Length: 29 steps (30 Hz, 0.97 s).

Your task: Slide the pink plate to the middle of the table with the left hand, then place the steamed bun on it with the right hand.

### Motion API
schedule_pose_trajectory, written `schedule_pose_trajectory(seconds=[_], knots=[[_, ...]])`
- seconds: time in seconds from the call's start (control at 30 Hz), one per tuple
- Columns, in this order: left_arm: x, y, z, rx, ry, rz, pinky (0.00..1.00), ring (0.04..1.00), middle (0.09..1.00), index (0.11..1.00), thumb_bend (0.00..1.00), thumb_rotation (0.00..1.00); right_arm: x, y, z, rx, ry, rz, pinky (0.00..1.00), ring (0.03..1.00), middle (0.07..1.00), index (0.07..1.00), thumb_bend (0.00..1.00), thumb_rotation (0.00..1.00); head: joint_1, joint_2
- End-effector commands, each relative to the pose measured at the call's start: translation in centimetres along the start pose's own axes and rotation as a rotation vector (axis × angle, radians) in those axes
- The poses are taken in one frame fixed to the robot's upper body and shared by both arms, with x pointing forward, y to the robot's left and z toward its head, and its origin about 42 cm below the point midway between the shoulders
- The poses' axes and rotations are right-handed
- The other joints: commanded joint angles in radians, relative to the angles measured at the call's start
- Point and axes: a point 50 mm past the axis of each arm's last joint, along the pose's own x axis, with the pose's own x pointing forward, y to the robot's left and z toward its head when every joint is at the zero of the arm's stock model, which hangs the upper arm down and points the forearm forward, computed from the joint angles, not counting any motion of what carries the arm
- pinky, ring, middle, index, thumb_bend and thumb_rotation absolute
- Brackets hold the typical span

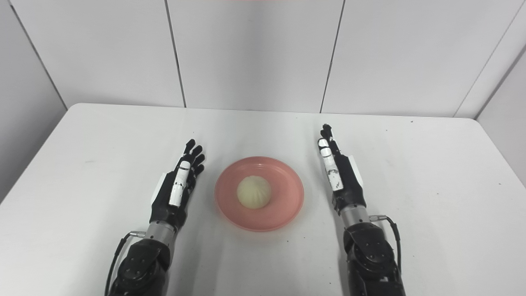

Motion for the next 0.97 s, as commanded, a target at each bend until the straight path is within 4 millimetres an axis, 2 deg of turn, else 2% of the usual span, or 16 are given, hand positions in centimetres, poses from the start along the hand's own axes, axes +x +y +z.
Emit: schedule_pose_trajectory(seconds=[0.0, 0.5, 0.93], knots=[[-1.8, 0.8, -2.1, 0.008, 0.091, 0.027, 0.98, 0.974, 0.983, 0.999, 0.38, 1.00, 0.4, 0.1, 1.4, 0.027, -0.078, -0.003, 1.00, 1.000, 1.000, 1.000, 0.31, 1.00, 0.000, -0.002], [-3.3, 1.0, -2.2, -0.004, 0.113, 0.034, 0.98, 0.971, 0.979, 0.994, 0.37, 1.00, -1.5, 1.6, 0.0, 0.168, 0.040, 0.008, 1.00, 1.000, 1.000, 1.000, 0.20, 1.00, 0.028, -0.004], [-4.5, 1.6, -2.0, -0.016, 0.143, 0.046, 0.99, 0.977, 0.984, 1.000, 0.36, 1.00, -1.9, 2.0, -1.4, 0.206, 0.124, 0.020, 1.00, 1.000, 1.000, 1.000, 0.21, 1.00, 0.044, -0.008]])
